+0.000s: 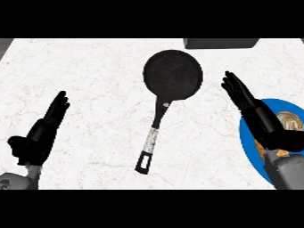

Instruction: Pick the cupcake from the plate and place it in the pan

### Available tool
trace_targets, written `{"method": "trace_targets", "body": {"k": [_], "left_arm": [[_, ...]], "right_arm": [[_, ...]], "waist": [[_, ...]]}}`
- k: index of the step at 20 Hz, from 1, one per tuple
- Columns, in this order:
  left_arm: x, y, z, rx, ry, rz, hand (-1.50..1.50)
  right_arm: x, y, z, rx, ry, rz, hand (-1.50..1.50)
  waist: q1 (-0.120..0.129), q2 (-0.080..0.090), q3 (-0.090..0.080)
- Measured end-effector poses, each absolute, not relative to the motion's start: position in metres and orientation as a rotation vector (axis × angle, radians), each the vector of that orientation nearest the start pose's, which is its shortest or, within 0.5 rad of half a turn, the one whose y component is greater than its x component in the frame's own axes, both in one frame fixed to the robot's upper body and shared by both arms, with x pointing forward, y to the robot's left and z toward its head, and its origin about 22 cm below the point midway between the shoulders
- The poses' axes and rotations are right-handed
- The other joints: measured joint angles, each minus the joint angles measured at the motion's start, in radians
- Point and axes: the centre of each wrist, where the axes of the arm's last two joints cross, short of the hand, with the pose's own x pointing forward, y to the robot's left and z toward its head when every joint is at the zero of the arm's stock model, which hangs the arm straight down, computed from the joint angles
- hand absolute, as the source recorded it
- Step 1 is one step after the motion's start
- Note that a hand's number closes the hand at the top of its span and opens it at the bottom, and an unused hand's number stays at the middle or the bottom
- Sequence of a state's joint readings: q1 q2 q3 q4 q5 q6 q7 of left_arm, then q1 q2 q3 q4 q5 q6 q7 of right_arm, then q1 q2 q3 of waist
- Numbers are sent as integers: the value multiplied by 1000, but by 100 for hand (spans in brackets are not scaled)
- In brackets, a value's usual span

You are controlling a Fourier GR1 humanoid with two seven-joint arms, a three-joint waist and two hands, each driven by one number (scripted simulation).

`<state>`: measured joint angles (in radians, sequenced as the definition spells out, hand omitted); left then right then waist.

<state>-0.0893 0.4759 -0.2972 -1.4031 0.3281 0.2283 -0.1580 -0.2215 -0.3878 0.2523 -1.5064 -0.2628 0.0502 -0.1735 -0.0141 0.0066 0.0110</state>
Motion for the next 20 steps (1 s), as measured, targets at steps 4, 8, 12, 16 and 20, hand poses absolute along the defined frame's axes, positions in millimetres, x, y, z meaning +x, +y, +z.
{"method": "trace_targets", "body": {"k": [4, 8, 12, 16, 20], "left_arm": [[258, 305, 3, 262, -1478, -161, 0], [252, 335, 0, 400, -1364, -126, 0], [246, 352, -3, 466, -1282, -93, 0], [256, 356, 7, 486, -1238, -89, 0], [261, 359, 14, 490, -1215, -92, 0]], "right_arm": [[297, -274, 71, 297, -1807, 412, -150], [306, -315, 103, 249, -1909, 377, 150], [299, -371, 96, -25, -1889, 181, 150], [279, -424, 71, -30, -1937, 37, -150], [263, -463, 82, -42, -1962, 136, -150]], "waist": [[10, -3, -6], [-11, -10, -4], [-19, -3, -7], [-4, -2, -7], [6, -4, -9]]}}
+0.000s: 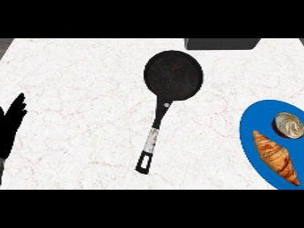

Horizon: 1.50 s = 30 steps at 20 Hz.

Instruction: Pick the cupcake from the plate and place it in the pan

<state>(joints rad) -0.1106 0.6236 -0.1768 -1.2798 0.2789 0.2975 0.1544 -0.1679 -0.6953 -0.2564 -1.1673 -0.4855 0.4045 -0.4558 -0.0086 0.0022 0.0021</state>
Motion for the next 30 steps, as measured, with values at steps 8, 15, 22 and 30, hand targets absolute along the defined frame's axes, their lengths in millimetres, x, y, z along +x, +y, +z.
{"method": "trace_targets", "body": {"k": [8, 15, 22, 30], "left_arm": [[264, 356, 16, 490, -1205, -98, 0], [269, 348, 16, 484, -1206, -113, 0], [272, 349, 11, 484, -1210, -103, 0], [271, 350, 12, 488, -1207, -99, 0]], "right_arm": [[260, -488, 164, -272, -1796, 551, -150], [274, -463, 218, -470, -1504, 949, -150], [288, -415, 216, -575, -1256, 1210, -150], [292, -381, 173, -592, -1093, 1320, -150]], "waist": [[10, -2, -3], [25, 1, -4], [25, 1, -4], [16, -2, -2]]}}
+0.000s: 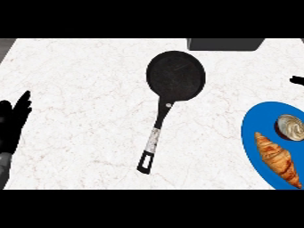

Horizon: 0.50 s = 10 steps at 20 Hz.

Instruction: Pick the cupcake from the plate and place it in the pan

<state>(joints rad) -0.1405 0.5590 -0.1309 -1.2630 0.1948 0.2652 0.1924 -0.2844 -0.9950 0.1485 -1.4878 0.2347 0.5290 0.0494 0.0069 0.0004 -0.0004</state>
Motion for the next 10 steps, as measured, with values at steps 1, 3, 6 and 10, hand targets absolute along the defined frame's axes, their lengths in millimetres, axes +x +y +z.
{"method": "trace_targets", "body": {"k": [1, 3, 6, 10], "left_arm": [[269, 349, 13, 487, -1206, -97, 0], [266, 352, 11, 486, -1204, -98, 0], [263, 349, 11, 491, -1203, -98, 0], [262, 350, 11, 495, -1197, -97, 0]], "right_arm": [[290, -383, 171, -600, -1083, 1322, -150], [293, -384, 162, -607, -1073, 1328, -150], [288, -387, 150, -636, -1050, 1342, -150], [289, -390, 147, -663, -1010, 1368, -150]], "waist": [[-1, 0, 0], [-1, 0, 0], [-3, -1, 0], [-4, -1, 0]]}}
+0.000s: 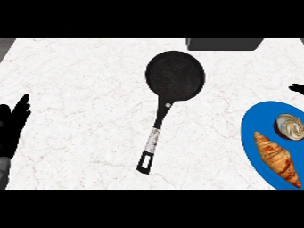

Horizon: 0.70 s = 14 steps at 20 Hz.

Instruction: Pick the cupcake from the plate and place it in the pan

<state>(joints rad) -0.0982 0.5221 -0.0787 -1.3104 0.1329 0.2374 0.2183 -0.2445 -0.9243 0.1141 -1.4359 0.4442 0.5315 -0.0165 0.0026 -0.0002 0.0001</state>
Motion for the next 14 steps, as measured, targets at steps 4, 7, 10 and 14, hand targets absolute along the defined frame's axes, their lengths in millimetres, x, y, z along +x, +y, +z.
{"method": "trace_targets", "body": {"k": [4, 7, 10, 14], "left_arm": [[262, 351, 11, 497, -1203, -97, 0], [265, 347, 12, 498, -1205, -96, 0], [271, 351, 12, 496, -1203, -94, 0], [268, 353, 9, 490, -1204, -93, 0]], "right_arm": [[294, -389, 137, -667, -979, 1390, -150], [290, -378, 126, -659, -977, 1397, -150], [290, -382, 120, -660, -985, 1399, -150], [294, -383, 110, -661, -983, 1395, -150]], "waist": [[1, 0, 0], [-2, 0, 0], [-2, 0, 0], [0, 0, 0]]}}
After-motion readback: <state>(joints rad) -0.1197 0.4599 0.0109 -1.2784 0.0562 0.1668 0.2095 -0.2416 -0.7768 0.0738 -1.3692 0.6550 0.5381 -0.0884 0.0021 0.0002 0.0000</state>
